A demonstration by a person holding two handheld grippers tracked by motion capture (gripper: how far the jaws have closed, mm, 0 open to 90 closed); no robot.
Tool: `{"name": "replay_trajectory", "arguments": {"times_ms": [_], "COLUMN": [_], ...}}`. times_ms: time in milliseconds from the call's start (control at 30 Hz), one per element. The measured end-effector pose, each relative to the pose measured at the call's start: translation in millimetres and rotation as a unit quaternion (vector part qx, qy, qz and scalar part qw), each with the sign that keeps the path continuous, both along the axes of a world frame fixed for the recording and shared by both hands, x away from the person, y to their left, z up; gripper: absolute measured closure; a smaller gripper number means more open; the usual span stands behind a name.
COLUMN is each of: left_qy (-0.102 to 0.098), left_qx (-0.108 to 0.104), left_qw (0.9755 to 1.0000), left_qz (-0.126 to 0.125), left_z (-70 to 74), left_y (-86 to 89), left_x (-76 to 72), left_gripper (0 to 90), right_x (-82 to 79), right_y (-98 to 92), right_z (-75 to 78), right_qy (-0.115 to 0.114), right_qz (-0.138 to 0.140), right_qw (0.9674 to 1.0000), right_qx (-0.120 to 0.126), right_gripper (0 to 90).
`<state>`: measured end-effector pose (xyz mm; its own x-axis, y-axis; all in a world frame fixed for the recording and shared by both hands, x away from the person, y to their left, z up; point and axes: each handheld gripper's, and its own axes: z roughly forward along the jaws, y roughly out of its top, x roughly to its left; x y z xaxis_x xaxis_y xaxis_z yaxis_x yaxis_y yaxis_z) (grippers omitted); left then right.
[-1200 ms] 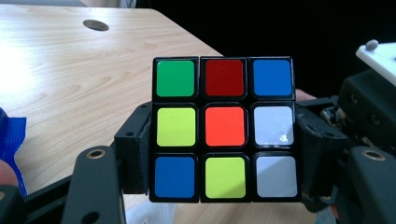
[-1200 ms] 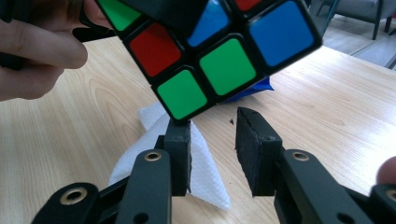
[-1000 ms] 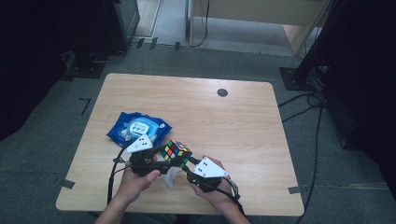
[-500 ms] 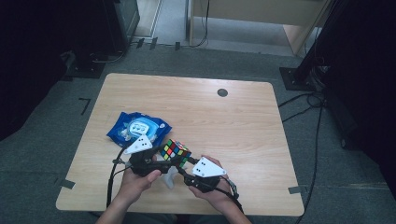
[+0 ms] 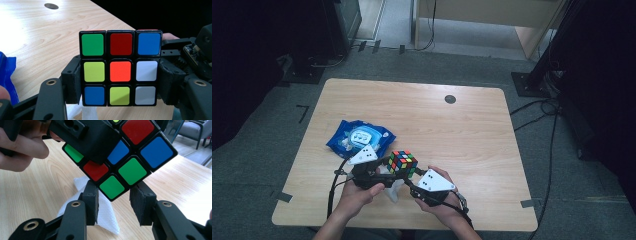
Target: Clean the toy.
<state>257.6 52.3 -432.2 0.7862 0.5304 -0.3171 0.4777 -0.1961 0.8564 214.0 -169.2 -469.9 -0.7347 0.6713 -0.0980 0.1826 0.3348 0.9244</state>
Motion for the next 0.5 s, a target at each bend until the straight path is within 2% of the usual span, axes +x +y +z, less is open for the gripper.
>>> {"name": "replay_trajectory", "arguments": {"times_ms": [33, 67, 100, 167, 233, 333, 433, 467, 500], "left_qy": [0.0, -0.013, -0.013, -0.022, -0.022, -0.024, -0.027, -0.027, -0.03], "left_qx": [0.0, -0.001, -0.001, -0.006, -0.01, -0.01, -0.01, -0.009, -0.006], "left_qw": [1.0, 0.9998, 0.9998, 0.9993, 0.999, 0.9983, 0.9978, 0.9978, 0.9976], "left_qz": [0.0, 0.015, 0.015, 0.03, 0.038, 0.052, 0.059, 0.06, 0.062], "left_z": [0.0, 2.3, 2.3, 4.9, 6.8, 7.9, 8.4, 8.4, 8.0], "left_y": [0.0, 3.6, 3.6, 10.2, 17.6, 26.7, 32.1, 33.0, 33.4], "left_x": [0.0, -0.1, -0.1, 1.1, 3.2, 6.1, 7.5, 7.4, 7.2], "left_gripper": [34.1, 34.1, 34.1, 34.1, 34.1, 34.1, 34.1, 34.1, 34.1], "right_x": [0.0, -0.3, -0.3, 0.6, 4.3, 13.7, 19.1, 21.6, 21.6], "right_y": [0.0, -0.3, -0.3, -1.0, -1.5, 1.2, 12.5, 21.8, 21.8], "right_z": [0.0, 1.6, 1.6, 4.4, 4.1, -4.6, -15.5, -21.5, -21.5], "right_qy": [0.0, -0.006, -0.006, -0.005, 0.013, 0.058, 0.081, 0.09, 0.09], "right_qz": [0.0, 0.001, 0.001, 0.002, -0.005, 0.002, 0.012, 0.017, 0.017], "right_qw": [1.0, 0.9999, 0.9999, 0.9996, 0.9992, 0.9971, 0.9958, 0.9953, 0.9953], "right_qx": [0.0, 0.012, 0.012, 0.027, 0.038, 0.05, 0.041, 0.032, 0.032], "right_gripper": [61.4, 62.1, 62.1, 58.2, 52.7, 49.8, 47.3, 45.3, 45.3]}}
